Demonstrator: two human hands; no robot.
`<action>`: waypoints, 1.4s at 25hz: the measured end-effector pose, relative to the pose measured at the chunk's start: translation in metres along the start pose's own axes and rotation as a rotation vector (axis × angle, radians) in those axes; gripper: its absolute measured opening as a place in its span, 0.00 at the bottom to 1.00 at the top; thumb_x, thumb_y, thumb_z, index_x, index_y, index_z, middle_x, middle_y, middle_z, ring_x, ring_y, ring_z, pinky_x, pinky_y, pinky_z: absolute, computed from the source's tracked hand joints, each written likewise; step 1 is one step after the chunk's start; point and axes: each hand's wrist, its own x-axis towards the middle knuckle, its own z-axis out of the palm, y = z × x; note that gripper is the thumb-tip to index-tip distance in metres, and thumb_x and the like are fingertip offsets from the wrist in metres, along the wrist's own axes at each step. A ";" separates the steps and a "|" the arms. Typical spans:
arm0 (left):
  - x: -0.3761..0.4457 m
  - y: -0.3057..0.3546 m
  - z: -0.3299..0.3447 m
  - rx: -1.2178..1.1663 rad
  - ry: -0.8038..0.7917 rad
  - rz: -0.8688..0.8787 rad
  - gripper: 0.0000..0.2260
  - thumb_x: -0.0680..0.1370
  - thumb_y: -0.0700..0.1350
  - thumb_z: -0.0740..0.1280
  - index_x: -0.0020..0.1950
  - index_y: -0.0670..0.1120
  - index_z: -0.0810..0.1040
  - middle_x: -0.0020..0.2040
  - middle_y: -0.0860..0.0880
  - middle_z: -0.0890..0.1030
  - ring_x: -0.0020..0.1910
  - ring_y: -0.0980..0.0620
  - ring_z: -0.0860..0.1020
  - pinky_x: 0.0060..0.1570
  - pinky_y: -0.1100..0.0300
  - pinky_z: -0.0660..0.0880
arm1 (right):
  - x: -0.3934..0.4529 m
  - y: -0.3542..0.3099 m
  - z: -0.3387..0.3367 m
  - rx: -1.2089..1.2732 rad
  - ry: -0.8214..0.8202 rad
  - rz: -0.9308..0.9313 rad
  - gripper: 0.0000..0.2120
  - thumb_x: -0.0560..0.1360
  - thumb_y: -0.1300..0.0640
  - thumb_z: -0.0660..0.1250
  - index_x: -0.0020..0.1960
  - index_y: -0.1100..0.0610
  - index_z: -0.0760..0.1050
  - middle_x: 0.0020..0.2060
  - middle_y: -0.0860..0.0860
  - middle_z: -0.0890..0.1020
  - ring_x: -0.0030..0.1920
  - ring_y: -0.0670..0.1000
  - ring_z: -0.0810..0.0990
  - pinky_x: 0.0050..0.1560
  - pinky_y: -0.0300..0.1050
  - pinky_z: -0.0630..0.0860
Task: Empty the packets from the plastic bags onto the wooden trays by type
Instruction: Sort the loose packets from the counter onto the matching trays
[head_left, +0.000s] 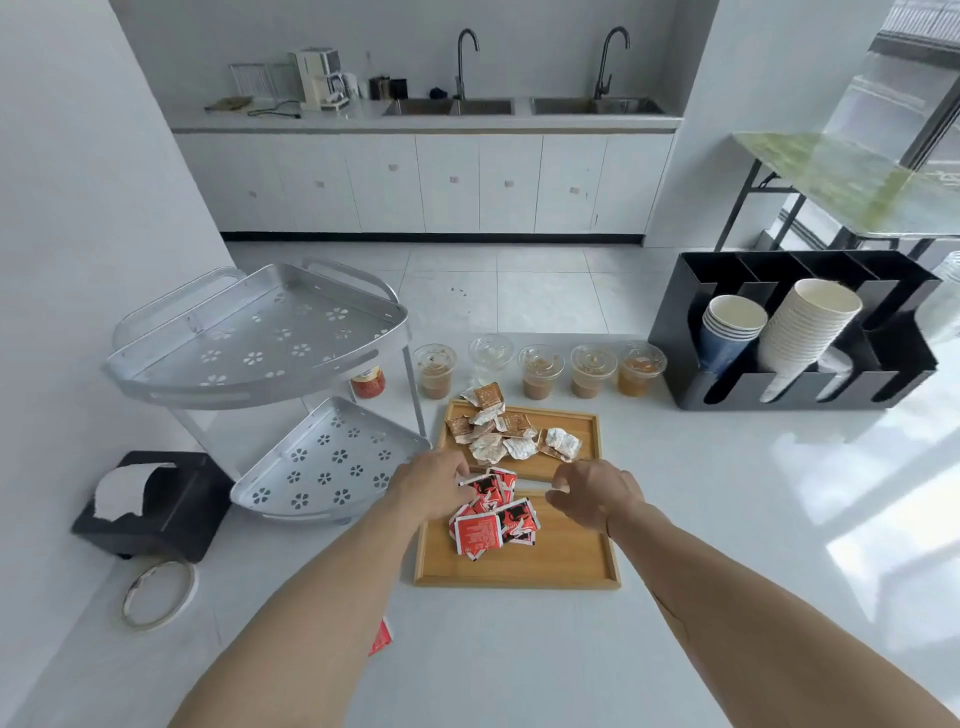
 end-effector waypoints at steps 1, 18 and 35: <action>-0.011 -0.008 -0.001 -0.006 -0.028 -0.021 0.16 0.74 0.55 0.68 0.60 0.51 0.77 0.60 0.50 0.79 0.58 0.49 0.77 0.58 0.50 0.75 | -0.006 -0.008 0.002 -0.005 -0.003 -0.017 0.18 0.78 0.42 0.60 0.64 0.47 0.76 0.61 0.49 0.80 0.63 0.54 0.76 0.59 0.50 0.73; -0.138 -0.188 0.022 -0.030 -0.310 -0.302 0.20 0.74 0.51 0.71 0.64 0.49 0.77 0.65 0.50 0.77 0.62 0.49 0.75 0.59 0.56 0.73 | -0.034 -0.164 0.085 -0.263 -0.316 -0.325 0.18 0.76 0.45 0.63 0.65 0.46 0.75 0.65 0.48 0.78 0.66 0.53 0.75 0.63 0.49 0.73; -0.140 -0.205 0.082 0.211 0.007 -0.175 0.17 0.77 0.50 0.68 0.65 0.51 0.74 0.61 0.47 0.73 0.61 0.45 0.71 0.59 0.48 0.68 | -0.040 -0.214 0.168 -0.348 -0.089 -0.477 0.24 0.76 0.55 0.69 0.70 0.45 0.68 0.60 0.52 0.73 0.61 0.56 0.73 0.58 0.52 0.72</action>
